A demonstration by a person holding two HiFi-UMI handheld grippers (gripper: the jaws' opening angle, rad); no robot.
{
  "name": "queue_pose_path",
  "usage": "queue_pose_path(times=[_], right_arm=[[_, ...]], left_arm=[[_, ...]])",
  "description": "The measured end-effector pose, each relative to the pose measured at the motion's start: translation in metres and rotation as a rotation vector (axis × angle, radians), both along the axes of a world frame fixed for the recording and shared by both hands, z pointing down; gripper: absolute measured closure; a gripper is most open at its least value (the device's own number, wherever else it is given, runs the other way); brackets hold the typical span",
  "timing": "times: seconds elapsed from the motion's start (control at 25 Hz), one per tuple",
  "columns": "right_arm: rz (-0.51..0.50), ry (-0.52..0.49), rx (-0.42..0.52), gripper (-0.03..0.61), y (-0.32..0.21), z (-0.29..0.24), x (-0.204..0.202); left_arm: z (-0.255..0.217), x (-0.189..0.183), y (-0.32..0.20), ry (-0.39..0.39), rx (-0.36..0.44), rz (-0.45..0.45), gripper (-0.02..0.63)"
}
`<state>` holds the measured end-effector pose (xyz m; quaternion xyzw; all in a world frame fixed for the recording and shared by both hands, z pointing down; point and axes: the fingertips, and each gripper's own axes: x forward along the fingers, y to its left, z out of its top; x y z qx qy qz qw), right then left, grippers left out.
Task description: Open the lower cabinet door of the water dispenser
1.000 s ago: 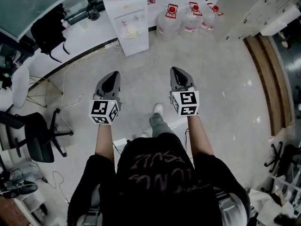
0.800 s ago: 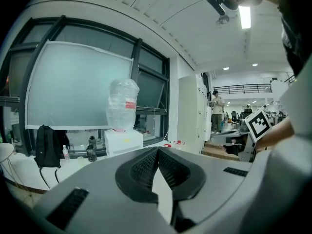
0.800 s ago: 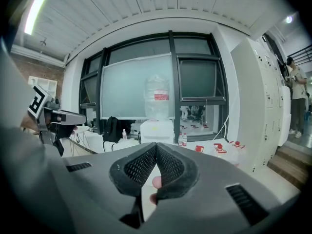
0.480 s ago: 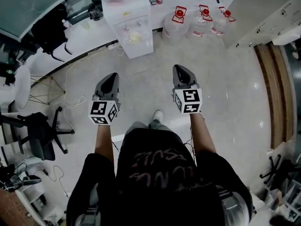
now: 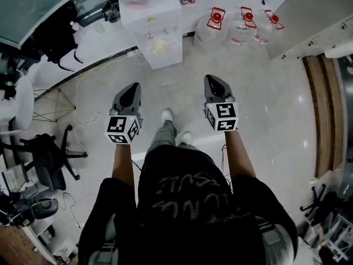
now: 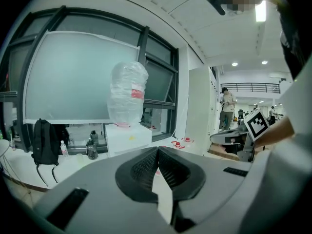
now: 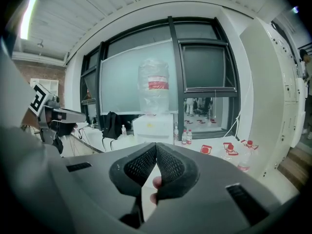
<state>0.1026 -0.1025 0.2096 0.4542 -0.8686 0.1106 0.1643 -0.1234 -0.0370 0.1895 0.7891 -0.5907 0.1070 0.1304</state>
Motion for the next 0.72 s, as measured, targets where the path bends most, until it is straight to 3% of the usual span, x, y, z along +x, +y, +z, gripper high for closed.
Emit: queue_pose_path(times=[0.72], right_arm=[[0.083, 0.055, -0.023, 0.561, -0.116, 0.05, -0.079]], left_arm=[[0.079, -0.079, -0.129, 0.074, -0.075, 0.078, 0.603]])
